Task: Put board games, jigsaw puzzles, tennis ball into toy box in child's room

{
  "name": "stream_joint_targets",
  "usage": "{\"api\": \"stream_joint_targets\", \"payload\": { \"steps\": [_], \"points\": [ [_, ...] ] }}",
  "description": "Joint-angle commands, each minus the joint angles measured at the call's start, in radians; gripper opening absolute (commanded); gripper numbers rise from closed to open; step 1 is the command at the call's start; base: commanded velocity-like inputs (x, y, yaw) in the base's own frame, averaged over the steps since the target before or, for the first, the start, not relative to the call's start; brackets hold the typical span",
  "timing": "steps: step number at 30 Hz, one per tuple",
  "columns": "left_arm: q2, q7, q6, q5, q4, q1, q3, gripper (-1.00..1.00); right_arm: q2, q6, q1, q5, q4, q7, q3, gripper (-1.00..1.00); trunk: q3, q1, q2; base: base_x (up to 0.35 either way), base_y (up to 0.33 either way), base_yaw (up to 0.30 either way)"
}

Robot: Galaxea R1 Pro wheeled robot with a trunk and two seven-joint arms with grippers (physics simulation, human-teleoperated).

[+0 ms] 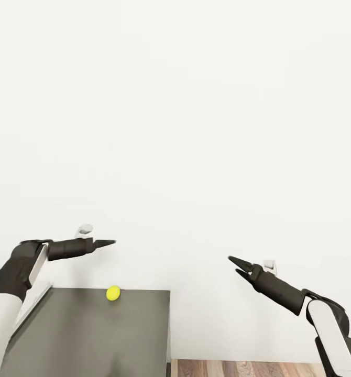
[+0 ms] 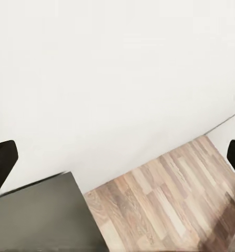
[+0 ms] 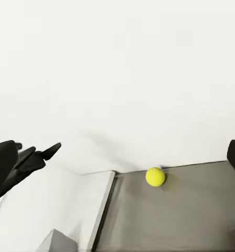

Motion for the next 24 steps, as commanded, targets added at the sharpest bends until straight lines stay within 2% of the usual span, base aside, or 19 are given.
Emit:
{"api": "stream_joint_targets", "payload": {
  "steps": [1,2,3,4,6,7,8,9,11,14,16,19,21,24],
  "points": [
    [-0.010,0.036,0.008,0.003,0.000,0.000,-0.008,1.00,0.000,0.004,-0.001,0.007,0.000,0.008,0.006,1.00,0.000,0.000,-0.001,0.000,0.000,0.000],
    [-0.029,0.111,0.008,0.001,0.000,-0.001,-0.025,1.00,0.000,0.005,-0.002,0.007,0.000,0.008,0.017,1.00,0.000,0.000,-0.001,0.000,0.000,0.000],
    [-0.040,0.150,0.007,0.000,0.000,-0.001,-0.033,1.00,-0.001,0.005,-0.002,0.007,0.000,0.008,0.021,1.00,0.000,0.000,-0.001,0.000,0.000,0.000],
    [-0.062,0.229,0.006,-0.001,0.001,-0.001,-0.047,1.00,-0.001,0.005,-0.003,0.007,0.000,0.008,0.027,1.00,0.000,0.000,-0.001,0.000,0.000,0.000],
    [-0.083,0.309,0.004,-0.002,0.002,-0.001,-0.058,1.00,-0.002,0.006,-0.003,0.007,0.000,0.009,0.030,1.00,0.000,0.000,-0.001,0.000,0.000,0.000],
    [-0.103,0.388,0.001,-0.002,0.003,-0.002,-0.065,1.00,-0.002,0.006,-0.003,0.007,0.000,0.009,0.033,1.00,0.000,0.000,-0.001,0.000,0.000,0.000],
    [-0.113,0.426,0.000,-0.001,0.004,-0.002,-0.067,1.00,-0.002,0.006,-0.004,0.007,0.000,0.009,0.034,1.00,0.000,0.000,-0.001,0.000,0.000,0.000],
    [-0.133,0.497,-0.002,-0.001,0.006,-0.002,-0.071,1.00,-0.002,0.007,-0.004,0.007,0.000,0.009,0.035,1.00,0.000,0.000,-0.001,0.000,0.000,0.000],
    [-0.154,0.561,-0.004,-0.001,0.008,-0.002,-0.073,1.00,-0.002,0.008,-0.005,0.006,0.000,0.009,0.036,1.00,0.000,0.000,-0.001,0.000,0.000,0.000],
    [-0.211,0.695,-0.024,-0.002,0.025,-0.002,-0.077,1.00,-0.002,0.013,-0.005,0.006,-0.002,0.010,0.036,1.00,0.000,0.000,-0.001,0.000,0.000,0.000],
    [-0.232,0.745,-0.041,-0.002,0.043,-0.003,-0.078,1.00,-0.002,0.015,-0.005,0.006,-0.007,0.010,0.037,1.00,0.000,0.000,-0.001,0.000,0.000,0.000],
    [-0.274,0.864,-0.097,-0.003,0.109,-0.009,-0.080,1.00,-0.002,0.024,-0.005,0.006,-0.030,0.009,0.050,1.00,0.000,0.000,-0.001,0.000,0.000,0.000],
    [-0.291,0.926,-0.122,-0.004,0.147,-0.011,-0.080,1.00,-0.002,0.035,-0.006,0.007,-0.037,0.008,0.072,1.00,0.000,0.000,-0.001,0.000,0.000,0.000],
    [-0.303,0.982,-0.139,-0.004,0.174,-0.011,-0.082,1.00,-0.002,0.048,-0.014,0.008,-0.042,0.000,0.098,1.00,0.000,0.000,-0.001,0.000,0.000,0.000]
  ]
}}
